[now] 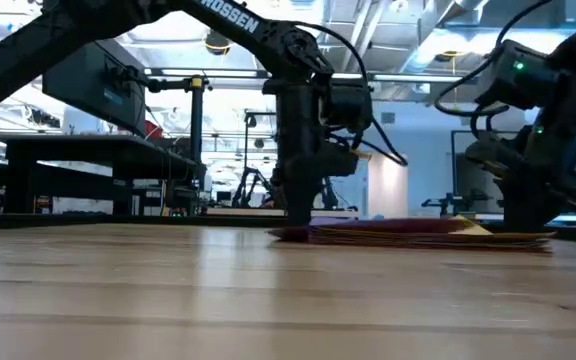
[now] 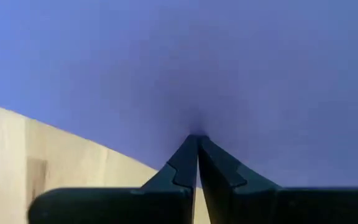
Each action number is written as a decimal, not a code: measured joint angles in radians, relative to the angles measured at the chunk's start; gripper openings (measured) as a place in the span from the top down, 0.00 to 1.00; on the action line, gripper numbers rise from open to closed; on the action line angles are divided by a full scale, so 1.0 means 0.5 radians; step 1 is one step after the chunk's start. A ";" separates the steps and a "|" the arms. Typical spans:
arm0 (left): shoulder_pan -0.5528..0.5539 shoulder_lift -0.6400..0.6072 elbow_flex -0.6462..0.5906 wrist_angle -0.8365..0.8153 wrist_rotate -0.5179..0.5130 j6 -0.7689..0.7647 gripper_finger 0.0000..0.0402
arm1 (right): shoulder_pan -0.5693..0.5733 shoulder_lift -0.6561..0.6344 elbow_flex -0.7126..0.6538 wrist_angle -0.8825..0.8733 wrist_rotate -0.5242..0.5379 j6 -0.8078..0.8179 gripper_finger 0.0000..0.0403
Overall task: Organize paper
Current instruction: Move the purple paper to the top left of the table
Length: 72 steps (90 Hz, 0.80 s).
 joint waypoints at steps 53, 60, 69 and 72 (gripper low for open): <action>0.015 0.003 0.446 0.544 0.214 0.474 1.00 | 0.008 -0.005 -0.005 0.025 -0.011 -0.022 1.00; 0.028 0.038 0.355 0.692 0.377 0.628 1.00 | 0.023 -0.005 -0.005 0.027 -0.006 -0.022 1.00; 0.038 0.073 0.256 0.769 0.466 0.817 1.00 | 0.021 -0.005 -0.006 0.034 -0.008 -0.046 1.00; 0.039 0.073 0.231 0.787 0.466 0.870 1.00 | 0.022 -0.005 -0.006 0.033 -0.007 -0.047 1.00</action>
